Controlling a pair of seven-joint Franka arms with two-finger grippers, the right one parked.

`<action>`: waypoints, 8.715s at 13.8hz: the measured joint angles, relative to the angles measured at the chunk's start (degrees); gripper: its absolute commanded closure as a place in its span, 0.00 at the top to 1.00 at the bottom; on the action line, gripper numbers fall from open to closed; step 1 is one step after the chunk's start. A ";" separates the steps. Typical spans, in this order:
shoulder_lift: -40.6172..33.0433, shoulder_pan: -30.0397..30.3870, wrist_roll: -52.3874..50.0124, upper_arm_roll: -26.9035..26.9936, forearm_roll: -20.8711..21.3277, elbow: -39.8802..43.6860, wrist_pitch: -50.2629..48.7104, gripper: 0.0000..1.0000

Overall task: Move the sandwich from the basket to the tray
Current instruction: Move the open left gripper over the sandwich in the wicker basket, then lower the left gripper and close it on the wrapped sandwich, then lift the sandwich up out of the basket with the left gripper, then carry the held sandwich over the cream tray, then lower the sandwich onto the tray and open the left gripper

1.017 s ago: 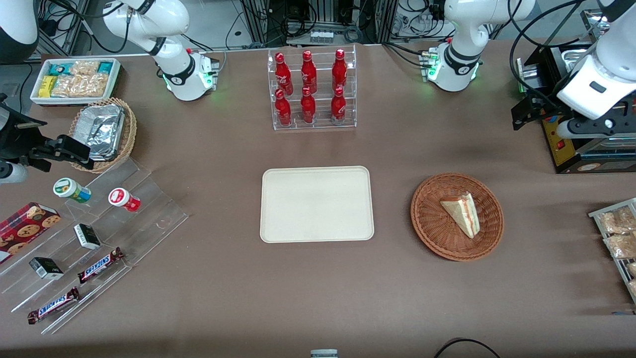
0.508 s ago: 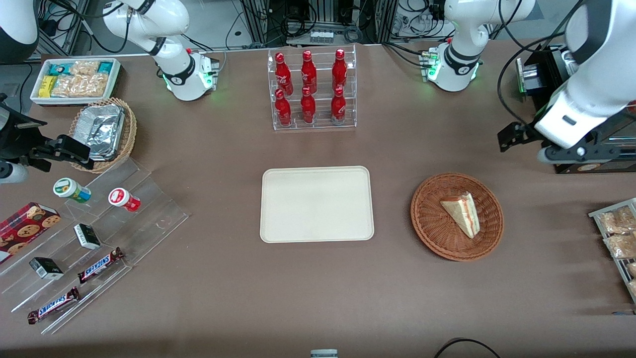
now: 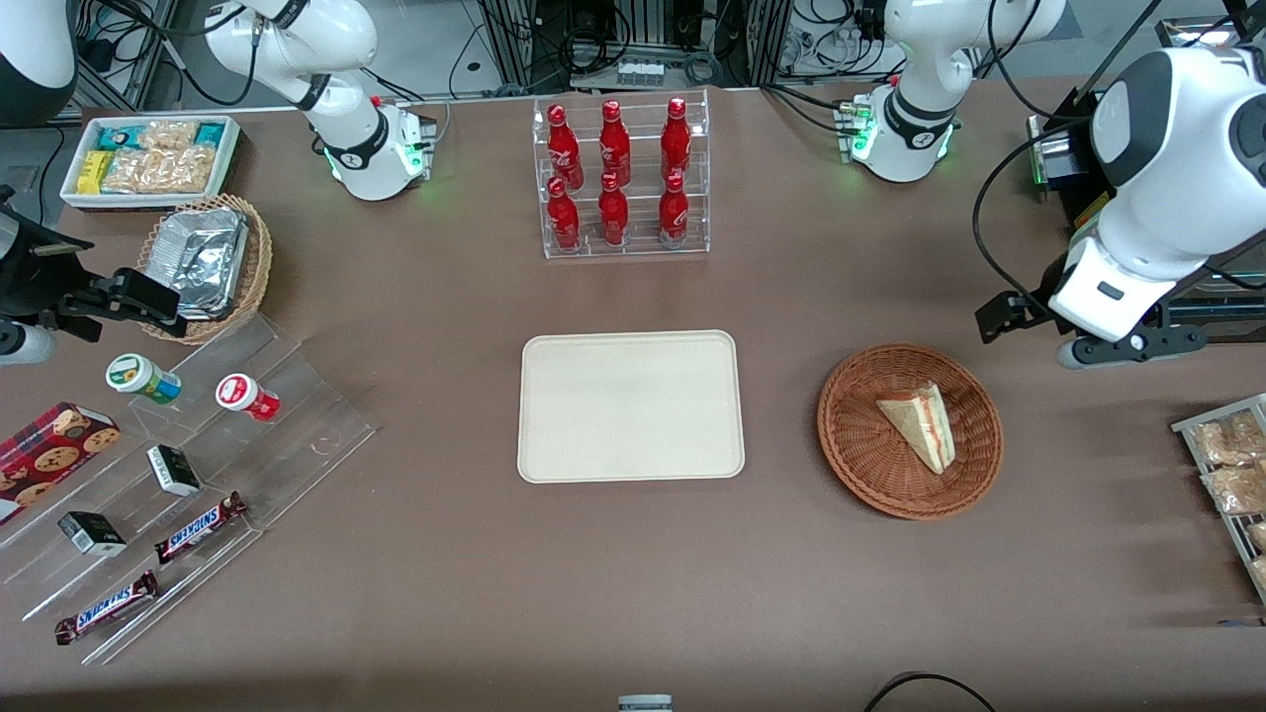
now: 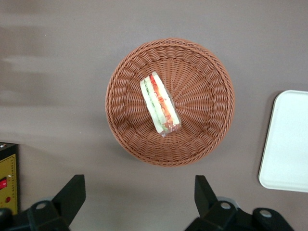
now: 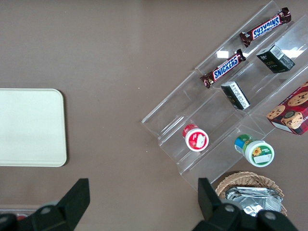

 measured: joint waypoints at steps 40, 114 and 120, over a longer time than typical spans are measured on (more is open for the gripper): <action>18.90 -2.03 -21.53 -0.39 -0.02 -12.89 31.45 0.46; 39.23 -19.36 -29.78 -19.04 10.29 21.09 11.21 0.00; 41.16 -20.75 -30.01 -19.02 11.47 21.42 11.71 0.00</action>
